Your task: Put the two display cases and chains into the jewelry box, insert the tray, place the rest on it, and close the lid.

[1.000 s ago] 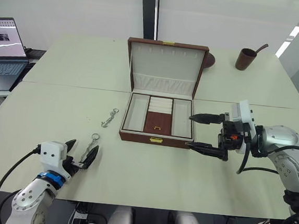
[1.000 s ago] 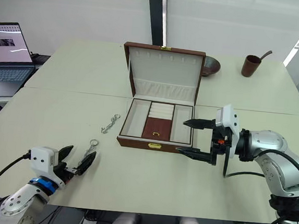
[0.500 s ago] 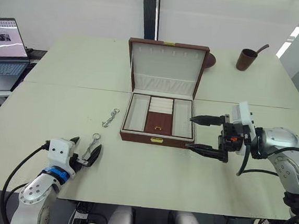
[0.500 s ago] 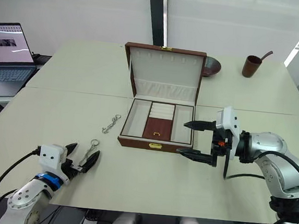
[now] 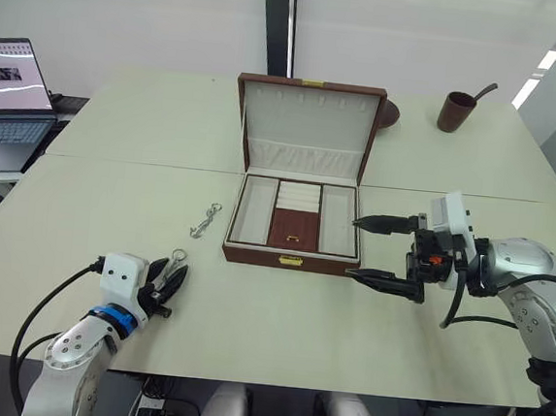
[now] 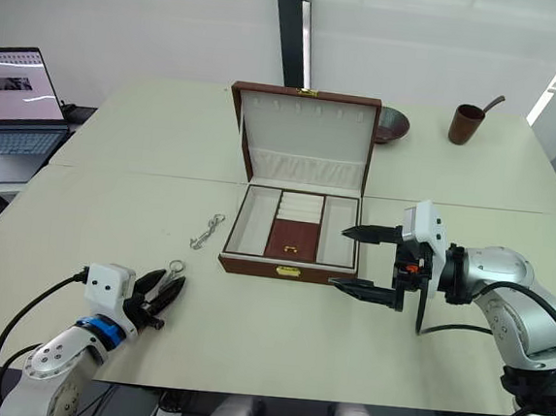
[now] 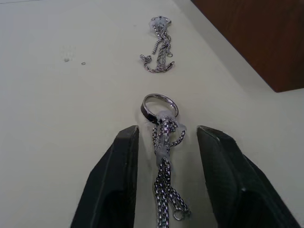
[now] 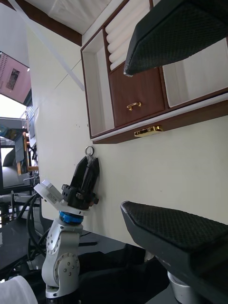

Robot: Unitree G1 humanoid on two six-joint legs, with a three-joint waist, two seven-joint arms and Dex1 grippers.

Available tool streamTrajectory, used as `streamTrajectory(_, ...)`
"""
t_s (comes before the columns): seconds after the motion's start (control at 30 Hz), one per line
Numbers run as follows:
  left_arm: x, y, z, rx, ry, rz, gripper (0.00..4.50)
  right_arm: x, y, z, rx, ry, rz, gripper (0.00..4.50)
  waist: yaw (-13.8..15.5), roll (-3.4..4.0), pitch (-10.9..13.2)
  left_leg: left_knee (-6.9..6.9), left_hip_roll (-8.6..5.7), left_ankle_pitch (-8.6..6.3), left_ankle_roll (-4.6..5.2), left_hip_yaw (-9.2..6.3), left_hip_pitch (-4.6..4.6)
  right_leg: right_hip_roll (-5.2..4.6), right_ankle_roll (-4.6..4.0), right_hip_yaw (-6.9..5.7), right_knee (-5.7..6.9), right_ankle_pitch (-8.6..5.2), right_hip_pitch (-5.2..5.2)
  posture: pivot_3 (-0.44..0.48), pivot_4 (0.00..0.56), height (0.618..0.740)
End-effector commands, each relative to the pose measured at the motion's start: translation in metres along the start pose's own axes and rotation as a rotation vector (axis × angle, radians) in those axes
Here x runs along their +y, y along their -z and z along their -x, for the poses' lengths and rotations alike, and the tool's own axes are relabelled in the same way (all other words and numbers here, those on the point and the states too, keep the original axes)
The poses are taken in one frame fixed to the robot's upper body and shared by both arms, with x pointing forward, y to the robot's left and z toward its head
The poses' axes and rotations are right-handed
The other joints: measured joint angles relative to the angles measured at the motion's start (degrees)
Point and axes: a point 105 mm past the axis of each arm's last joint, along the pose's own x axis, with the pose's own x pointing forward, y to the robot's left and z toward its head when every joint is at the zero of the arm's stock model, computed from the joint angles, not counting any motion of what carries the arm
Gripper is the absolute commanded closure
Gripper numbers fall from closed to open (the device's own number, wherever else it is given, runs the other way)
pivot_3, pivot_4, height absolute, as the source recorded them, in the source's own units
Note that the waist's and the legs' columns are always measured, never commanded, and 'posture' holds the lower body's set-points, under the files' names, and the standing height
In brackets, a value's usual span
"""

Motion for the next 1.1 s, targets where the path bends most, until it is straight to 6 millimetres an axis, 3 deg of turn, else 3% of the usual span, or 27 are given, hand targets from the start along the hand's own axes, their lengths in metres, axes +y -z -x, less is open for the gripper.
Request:
streamTrajectory(0.03,-0.002,0.027,0.005,0.102,-0.004,0.078,3.61,-0.001,-0.006,0.002,0.0,0.001,0.045,0.0,-0.01,0.0,0.0,0.0,0.0,0.0,0.0,0.0,0.05,0.0,0.0,0.01,-0.01,0.0,0.04,0.0,0.15,0.74)
streamTrajectory(0.13,0.0,0.029,0.005,0.107,-0.015,0.093,4.47,-0.001,-0.006,0.002,0.001,0.0,0.047,0.0,-0.01,0.02,-0.01,0.0,0.0,0.0,0.0,0.0,0.06,0.0,0.0,0.02,-0.01,0.0,0.04,0.0,0.15,0.74)
streamTrajectory(0.33,0.007,0.026,0.006,0.083,-0.038,0.099,4.47,-0.001,-0.011,0.003,-0.008,0.003,0.058,0.0,-0.01,0.08,-0.05,0.0,0.0,0.0,0.0,-0.01,0.08,-0.01,0.0,0.01,-0.02,-0.01,0.08,0.0,0.15,0.74)
streamTrajectory(0.5,0.006,-0.003,0.006,-0.022,-0.027,0.085,4.47,-0.003,-0.021,0.004,-0.032,0.002,0.068,0.0,-0.03,0.08,-0.05,0.0,0.01,0.0,0.0,-0.03,0.08,0.0,0.0,0.01,-0.03,-0.01,0.08,0.0,0.15,0.74)
streamTrajectory(0.73,-0.004,-0.064,0.005,-0.175,0.005,0.059,4.47,-0.009,-0.031,0.008,-0.043,0.016,0.091,0.0,0.07,-0.24,0.14,0.01,0.03,0.0,-0.01,-0.15,0.0,-0.01,0.0,-0.06,-0.04,-0.01,0.07,0.0,0.15,0.74)
streamTrajectory(0.93,-0.025,-0.12,-0.004,-0.295,0.07,0.025,4.47,-0.014,-0.032,0.009,-0.044,0.038,0.105,0.0,0.05,-0.32,0.19,0.02,0.01,0.0,-0.01,-0.17,-0.02,-0.01,0.0,-0.07,-0.04,-0.01,0.06,0.0,0.15,0.74)
streamTrajectory(1.1,-0.038,-0.148,-0.015,-0.35,0.125,0.03,4.47,-0.017,-0.032,0.009,-0.041,0.055,0.11,0.0,0.03,-0.32,0.19,0.02,-0.01,0.0,-0.01,-0.15,-0.02,0.01,0.0,-0.07,-0.04,-0.01,0.06,0.0,0.15,0.74)
